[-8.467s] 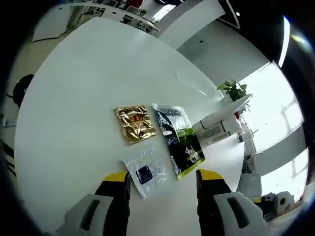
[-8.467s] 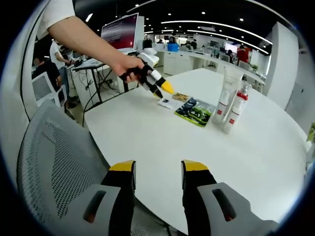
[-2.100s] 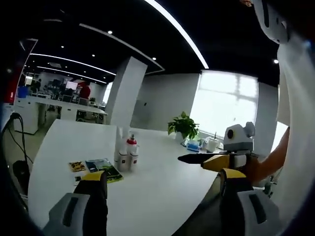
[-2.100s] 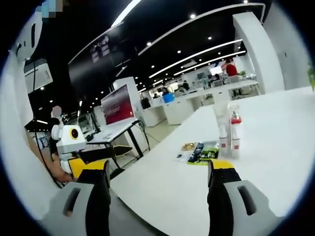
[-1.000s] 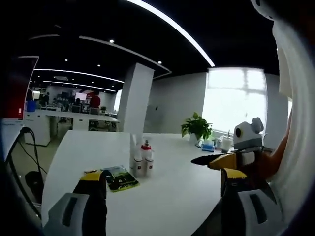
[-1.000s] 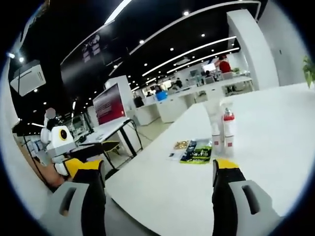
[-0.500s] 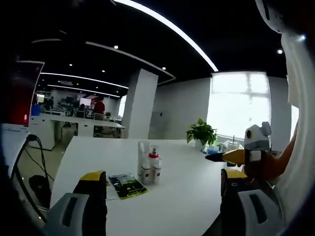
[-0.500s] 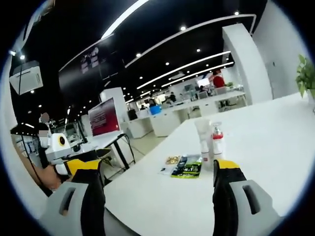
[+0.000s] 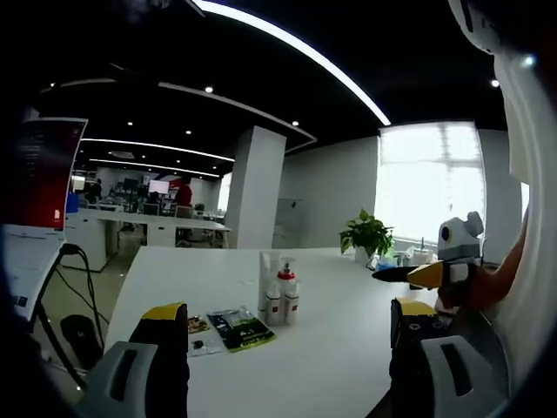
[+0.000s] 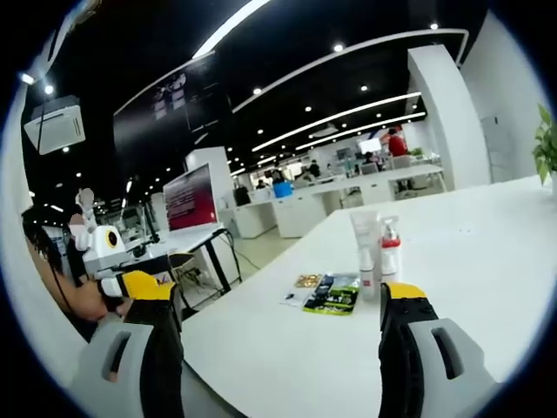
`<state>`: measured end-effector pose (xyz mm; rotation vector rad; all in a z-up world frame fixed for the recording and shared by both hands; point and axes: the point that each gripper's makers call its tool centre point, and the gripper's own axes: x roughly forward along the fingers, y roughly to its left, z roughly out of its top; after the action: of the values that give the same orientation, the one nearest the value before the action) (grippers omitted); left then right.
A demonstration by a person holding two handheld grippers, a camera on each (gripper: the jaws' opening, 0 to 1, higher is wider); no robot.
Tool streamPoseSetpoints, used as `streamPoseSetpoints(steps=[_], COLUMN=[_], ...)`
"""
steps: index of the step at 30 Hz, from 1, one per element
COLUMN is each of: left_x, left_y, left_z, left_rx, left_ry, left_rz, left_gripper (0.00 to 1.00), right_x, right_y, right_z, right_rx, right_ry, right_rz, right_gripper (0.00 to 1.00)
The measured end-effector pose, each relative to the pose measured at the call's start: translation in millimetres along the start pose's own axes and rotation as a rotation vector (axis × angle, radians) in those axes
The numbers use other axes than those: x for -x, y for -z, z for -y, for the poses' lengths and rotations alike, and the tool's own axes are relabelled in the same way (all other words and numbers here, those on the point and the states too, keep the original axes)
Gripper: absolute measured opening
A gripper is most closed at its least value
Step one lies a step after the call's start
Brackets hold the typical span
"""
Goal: Arrange the skincare products in the storage area until every visible bottle or jar stands upright without overlapping.
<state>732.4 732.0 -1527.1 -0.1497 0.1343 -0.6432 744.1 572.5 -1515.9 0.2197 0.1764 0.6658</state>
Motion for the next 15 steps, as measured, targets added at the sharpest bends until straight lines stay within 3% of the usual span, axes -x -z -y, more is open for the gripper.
streamPoseSetpoints(steps=[8, 15], left_x=[-0.1, -0.3], left_y=[4.1, 7.7], left_z=[1.0, 2.8], left_rx=[-0.008, -0.023], left_ry=[0.005, 0.015], left_rz=[-0.015, -0.020], left_gripper=[1.00, 1.00], right_x=[-2.4, -1.7], right_y=[11.1, 7.9], right_z=[-7.5, -8.0], right_rx=[0.014, 0.020], right_ry=[-0.024, -0.027], right_rz=[-0.034, -0.017], right_gripper=[0.92, 0.93])
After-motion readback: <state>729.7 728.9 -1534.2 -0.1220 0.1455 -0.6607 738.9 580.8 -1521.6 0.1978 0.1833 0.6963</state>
